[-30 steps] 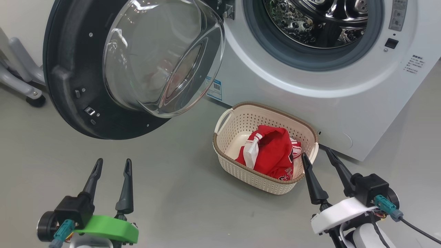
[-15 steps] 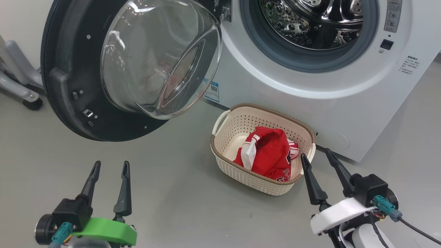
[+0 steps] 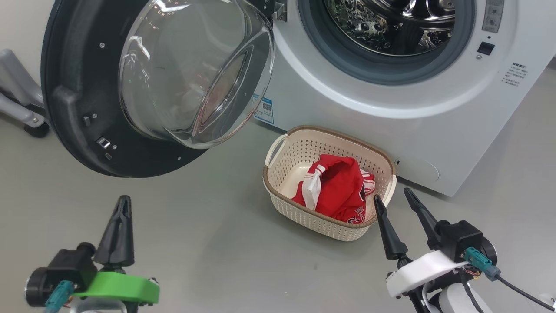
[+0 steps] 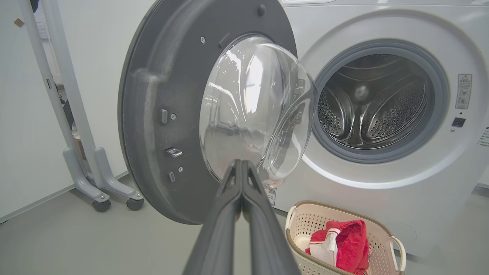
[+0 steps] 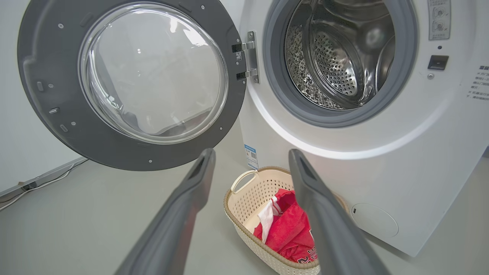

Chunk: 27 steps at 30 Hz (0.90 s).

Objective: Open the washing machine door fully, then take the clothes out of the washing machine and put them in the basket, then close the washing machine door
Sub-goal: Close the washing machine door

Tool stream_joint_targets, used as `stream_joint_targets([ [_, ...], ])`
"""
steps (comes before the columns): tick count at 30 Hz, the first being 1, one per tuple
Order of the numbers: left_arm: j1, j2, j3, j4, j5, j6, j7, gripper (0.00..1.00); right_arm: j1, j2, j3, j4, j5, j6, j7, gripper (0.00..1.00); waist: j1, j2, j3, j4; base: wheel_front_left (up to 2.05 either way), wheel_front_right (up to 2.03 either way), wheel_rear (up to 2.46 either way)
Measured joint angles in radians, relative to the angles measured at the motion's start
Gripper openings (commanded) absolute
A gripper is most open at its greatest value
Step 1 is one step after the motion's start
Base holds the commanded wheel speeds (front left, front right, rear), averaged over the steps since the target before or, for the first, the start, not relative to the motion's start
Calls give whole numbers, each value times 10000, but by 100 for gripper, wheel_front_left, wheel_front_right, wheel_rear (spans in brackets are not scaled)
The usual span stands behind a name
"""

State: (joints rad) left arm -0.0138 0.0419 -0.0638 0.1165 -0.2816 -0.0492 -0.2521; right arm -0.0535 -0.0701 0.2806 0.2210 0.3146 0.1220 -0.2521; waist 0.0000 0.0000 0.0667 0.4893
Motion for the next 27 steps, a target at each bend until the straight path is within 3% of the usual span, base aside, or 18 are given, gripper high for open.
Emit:
stream_joint_targets([
  [6, -30, 376, 683, -631, 19, 4, 0, 0, -7, -33, 213, -58, -61, 0, 0, 100, 0, 0, 316, -122, 0, 0, 0],
  [12, -405, 1407, 1135, -1453, 487, -65, -2, 0, -114, -213, 460, -242, -180, 0, 174, 100, 0, 0, 820, -266, 0, 0, 0],
  [17, -1282, 2011, 2127, -2117, 293, -86, -52, 0, -312, -491, 568, -345, -265, 0, 194, 100, 0, 0, 1320, -426, 0, 0, 0],
  [22, -2193, 2669, 3365, -2167, -662, -92, -36, 0, -560, -621, 631, -382, -270, 0, 240, 100, 0, 0, 1706, -661, 0, 0, 0],
  [27, -3498, 2851, 4700, -959, -2821, -173, 913, 0, -622, -803, 541, -380, -270, 0, 240, 100, 0, 0, 1941, -844, 0, 0, 0],
])
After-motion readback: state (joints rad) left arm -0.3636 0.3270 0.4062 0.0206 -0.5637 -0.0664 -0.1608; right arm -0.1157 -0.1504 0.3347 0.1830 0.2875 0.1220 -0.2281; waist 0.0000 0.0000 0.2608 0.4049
